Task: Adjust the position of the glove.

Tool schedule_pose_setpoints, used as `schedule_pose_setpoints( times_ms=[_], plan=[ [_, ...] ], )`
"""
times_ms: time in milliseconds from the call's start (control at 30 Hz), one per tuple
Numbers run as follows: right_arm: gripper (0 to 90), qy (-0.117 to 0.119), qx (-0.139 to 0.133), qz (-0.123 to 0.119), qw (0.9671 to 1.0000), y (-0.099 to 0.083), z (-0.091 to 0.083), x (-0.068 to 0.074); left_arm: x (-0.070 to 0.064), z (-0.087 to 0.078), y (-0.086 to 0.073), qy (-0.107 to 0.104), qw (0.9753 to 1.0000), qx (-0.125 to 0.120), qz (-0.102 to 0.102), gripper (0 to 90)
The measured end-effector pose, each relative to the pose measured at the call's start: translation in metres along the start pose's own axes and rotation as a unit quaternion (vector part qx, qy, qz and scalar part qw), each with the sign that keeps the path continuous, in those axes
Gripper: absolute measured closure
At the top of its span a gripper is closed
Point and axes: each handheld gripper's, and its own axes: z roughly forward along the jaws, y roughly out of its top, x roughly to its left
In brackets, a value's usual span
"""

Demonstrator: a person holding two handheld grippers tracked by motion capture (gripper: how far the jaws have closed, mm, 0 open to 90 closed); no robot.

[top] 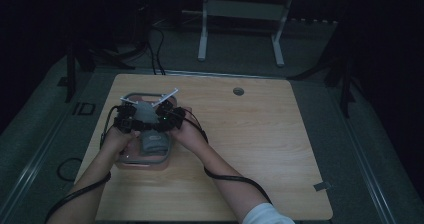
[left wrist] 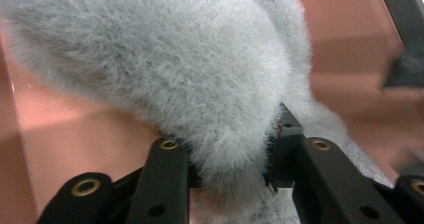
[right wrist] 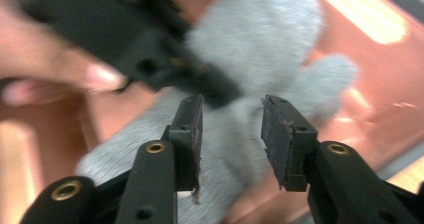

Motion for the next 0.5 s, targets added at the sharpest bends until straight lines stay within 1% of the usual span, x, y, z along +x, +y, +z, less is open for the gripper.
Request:
schedule_pose_setpoints(
  times_ms=[33,67,100,133,167,200,233,267,300,333,367,400,433,467,500],
  plan=[
    [56.7,0.018,-0.005,-0.009,0.9998,-0.002,-0.002,0.0,-0.001,-0.001,0.0,0.003,1.0,-0.004,-0.001,63.9],
    [55.9,0.02,-0.004,-0.013,0.9997,-0.003,-0.004,0.001,-0.001,-0.003,0.0,0.005,0.9999,-0.008,0.003,60.7],
    [53.7,0.028,-0.003,-0.02,0.9994,-0.005,-0.005,0.001,-0.002,-0.004,0.0,0.013,0.9998,-0.015,0.008,57.5],
    [51.4,0.042,-0.005,-0.027,0.9988,-0.007,-0.006,0.002,-0.004,-0.006,0.0,0.024,0.9994,-0.02,0.014,52.2],
    [50.7,0.045,-0.007,-0.029,0.9986,-0.009,-0.007,0.002,-0.006,-0.008,0.0,0.028,0.9992,-0.025,0.016,48.9],
    [49.0,0.047,-0.005,-0.031,0.9984,-0.01,-0.008,0.002,-0.007,-0.011,0.001,0.032,0.9988,-0.034,0.016,45.5],
    [46.7,0.054,-0.006,-0.033,0.998,-0.011,-0.01,0.002,-0.008,-0.015,0.002,0.039,0.998,-0.047,0.018,42.1],
    [44.9,0.056,-0.01,-0.035,0.9978,-0.013,-0.012,0.002,-0.008,-0.019,0.003,0.042,0.9973,-0.056,0.02,40.3],
    [42.1,0.058,-0.014,-0.037,0.9976,-0.014,-0.014,0.002,-0.009,-0.023,0.003,0.035,0.9971,-0.063,0.024,36.8],
    [39.1,0.062,-0.02,-0.04,0.9971,-0.016,-0.016,0.001,-0.01,-0.028,0.004,0.031,0.9966,-0.069,0.03,31.5],
    [39.1,0.062,-0.02,-0.04,0.9971,-0.016,-0.016,0.001,-0.01,-0.028,0.004,0.031,0.9966,-0.069,0.03,30.0],
    [36.0,0.068,-0.025,-0.041,0.9965,-0.017,-0.019,0.001,-0.011,-0.034,0.003,0.034,0.9952,-0.08,0.044,30.0],
    [31.6,0.074,-0.03,-0.042,0.9959,-0.019,-0.023,0.001,-0.013,-0.039,0.002,0.031,0.9936,-0.094,0.053,29.4],
    [27.7,0.076,-0.036,-0.047,0.9954,-0.021,-0.026,0.0,-0.013,-0.042,0.001,0.03,0.9926,-0.101,0.06,26.5],
    [24.5,0.081,-0.042,-0.051,0.9945,-0.023,-0.028,0.0,-0.014,-0.046,0.0,0.036,0.9916,-0.106,0.064,24.7]
  ],
)
